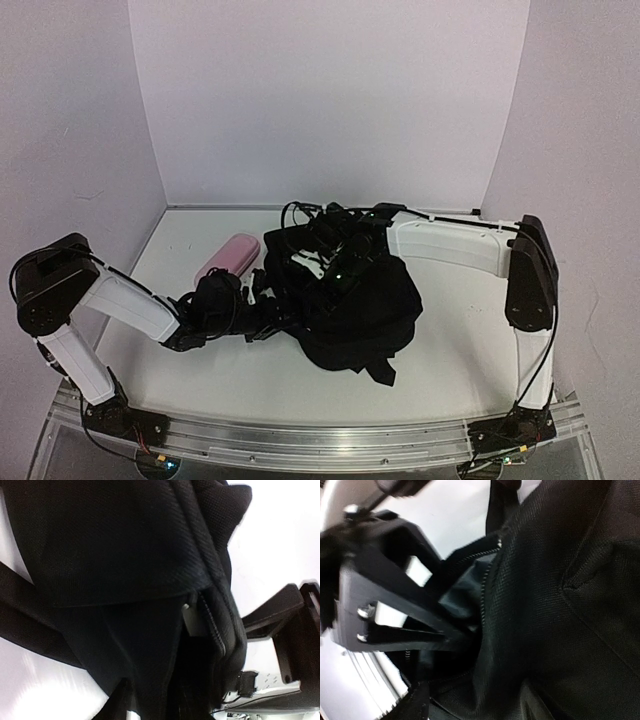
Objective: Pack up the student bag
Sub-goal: Unzip the student bag at the center of the board.
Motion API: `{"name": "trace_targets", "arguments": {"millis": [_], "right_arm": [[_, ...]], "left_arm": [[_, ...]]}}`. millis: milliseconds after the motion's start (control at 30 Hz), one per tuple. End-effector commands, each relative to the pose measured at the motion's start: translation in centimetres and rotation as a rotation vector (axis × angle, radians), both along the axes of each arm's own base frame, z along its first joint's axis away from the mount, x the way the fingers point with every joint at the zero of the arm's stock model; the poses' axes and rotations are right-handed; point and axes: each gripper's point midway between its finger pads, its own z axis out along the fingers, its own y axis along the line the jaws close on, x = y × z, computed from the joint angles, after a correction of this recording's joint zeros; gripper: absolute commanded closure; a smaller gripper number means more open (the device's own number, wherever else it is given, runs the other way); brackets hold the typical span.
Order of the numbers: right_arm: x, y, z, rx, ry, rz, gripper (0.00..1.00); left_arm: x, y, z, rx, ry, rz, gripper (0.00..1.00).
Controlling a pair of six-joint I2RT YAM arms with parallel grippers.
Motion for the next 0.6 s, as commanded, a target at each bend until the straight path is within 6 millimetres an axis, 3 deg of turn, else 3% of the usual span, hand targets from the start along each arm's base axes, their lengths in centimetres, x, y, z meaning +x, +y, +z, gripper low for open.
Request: {"name": "trace_targets", "arguments": {"millis": [0,33,133,200,267,333,467,533,567], "right_arm": [[2.3,-0.6,1.5,-0.047,-0.119,-0.049,0.87],[3.0,-0.9,2.4,-0.056,-0.161,-0.055,0.99],[5.8,-2.4,6.2,-0.033,-0.259,-0.114,1.0],[8.1,-4.0,8.7,-0.005,-0.309,-0.175,1.0],[9.5,-5.4,10.3,0.014,-0.335,-0.212,1.0],[10.0,-6.3,10.6,0.018,-0.335,-0.23,1.0],[7.4,-5.3,8.2,0.035,-0.218,-0.166,1.0],[5.8,-4.4,6.9,0.04,-0.165,-0.119,1.0],[5.2,-4.1,6.4,0.045,-0.141,-0.103,1.0]], "left_arm": [[0.1,0.7,-0.3,-0.007,0.015,0.043,0.82],[0.2,1.3,-1.3,0.03,0.043,0.071,0.88],[0.3,3.3,-4.6,0.135,0.129,0.14,0.98],[0.4,4.3,-6.1,0.15,0.175,0.173,1.0],[0.3,5.1,-7.6,0.155,0.226,0.197,1.0],[0.5,5.2,-8.1,0.147,0.243,0.2,1.0],[1.5,3.0,-6.2,0.121,0.179,0.124,0.99],[1.8,1.5,-3.5,0.092,0.087,0.062,0.87],[1.8,1.0,-1.6,0.075,0.025,0.035,0.76]]}}
